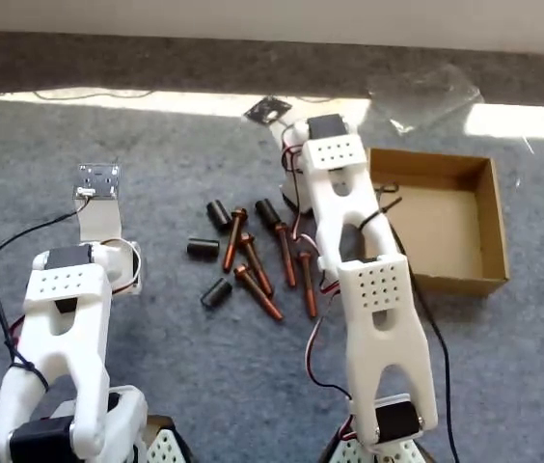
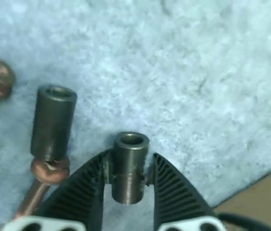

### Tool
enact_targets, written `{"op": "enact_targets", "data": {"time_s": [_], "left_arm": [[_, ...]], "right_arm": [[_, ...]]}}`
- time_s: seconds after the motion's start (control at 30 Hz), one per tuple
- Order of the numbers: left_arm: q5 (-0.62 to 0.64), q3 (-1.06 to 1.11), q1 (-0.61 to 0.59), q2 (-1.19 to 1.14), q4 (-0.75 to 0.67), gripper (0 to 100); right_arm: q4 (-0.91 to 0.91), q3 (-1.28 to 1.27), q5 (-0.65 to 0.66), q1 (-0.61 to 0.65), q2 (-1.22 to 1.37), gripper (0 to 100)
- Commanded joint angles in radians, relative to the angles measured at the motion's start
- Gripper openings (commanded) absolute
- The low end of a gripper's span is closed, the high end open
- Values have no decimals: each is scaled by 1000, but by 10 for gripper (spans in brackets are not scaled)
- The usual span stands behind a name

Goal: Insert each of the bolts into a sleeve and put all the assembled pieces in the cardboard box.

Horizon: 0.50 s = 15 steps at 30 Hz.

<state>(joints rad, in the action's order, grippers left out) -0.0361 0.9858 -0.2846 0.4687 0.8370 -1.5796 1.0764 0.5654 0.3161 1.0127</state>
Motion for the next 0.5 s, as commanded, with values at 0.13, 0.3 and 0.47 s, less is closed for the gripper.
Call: {"op": "enact_targets", "data": {"time_s": [0.13, 0.3, 0.47], "left_arm": [[3, -5, -4, 1, -17, 161], [3, -5, -4, 1, -17, 161], [3, -4, -4, 1, -17, 161]], "right_arm": [[-119, 134, -161, -19, -21, 3], [-168, 133, -258, -19, -21, 3], [-182, 139, -275, -24, -44, 3]]}}
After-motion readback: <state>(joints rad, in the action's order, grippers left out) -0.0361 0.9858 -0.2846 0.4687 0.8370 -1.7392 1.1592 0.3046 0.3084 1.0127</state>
